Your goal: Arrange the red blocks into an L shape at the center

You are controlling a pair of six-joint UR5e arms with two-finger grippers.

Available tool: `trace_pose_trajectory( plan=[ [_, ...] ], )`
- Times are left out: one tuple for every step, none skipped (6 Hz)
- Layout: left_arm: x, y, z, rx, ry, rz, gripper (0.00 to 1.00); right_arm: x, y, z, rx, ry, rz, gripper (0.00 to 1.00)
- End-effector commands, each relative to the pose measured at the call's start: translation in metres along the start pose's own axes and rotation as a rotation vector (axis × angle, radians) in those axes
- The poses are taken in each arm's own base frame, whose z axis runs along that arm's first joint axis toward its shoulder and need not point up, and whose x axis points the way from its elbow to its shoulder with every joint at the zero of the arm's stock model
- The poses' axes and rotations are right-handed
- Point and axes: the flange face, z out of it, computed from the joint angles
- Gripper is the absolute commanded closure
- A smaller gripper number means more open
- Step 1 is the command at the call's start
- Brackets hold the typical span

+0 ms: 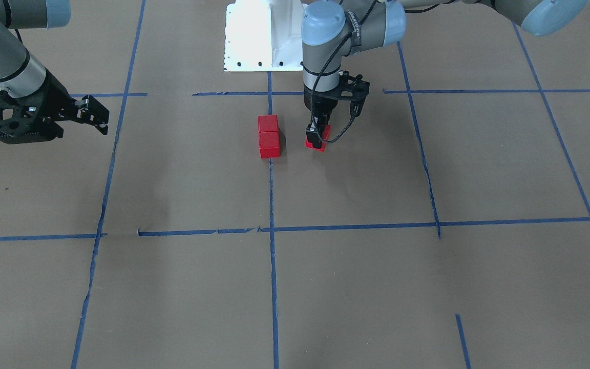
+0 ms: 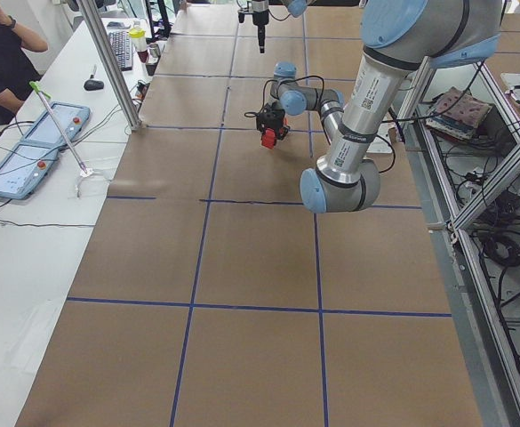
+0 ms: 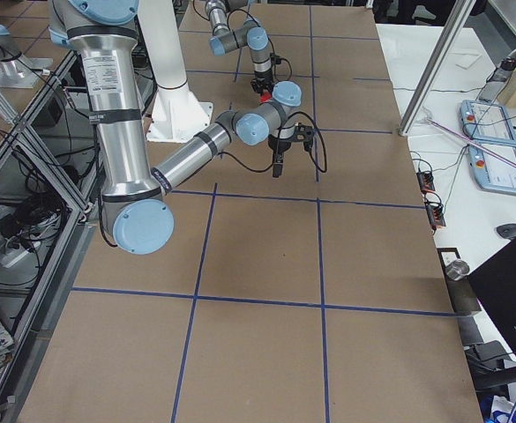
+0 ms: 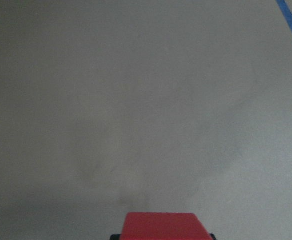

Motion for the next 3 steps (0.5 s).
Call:
trace_pose_trajectory(
  plan=[
    [0.008,0.004,0.004,0.02,-0.017,-0.117,1.0,0.0,0.0,0.0,0.0,0.0,0.0,0.0],
    [0.022,0.002,-0.008,0.025,-0.033,-0.217,1.0,0.0,0.001,-0.001,0.0,-0.001,-0.001,0.0],
    [0.024,0.01,-0.016,-0.008,-0.056,-0.274,1.0,0.0,0.001,-0.001,0.001,-0.002,0.0,0.0]
  ],
)
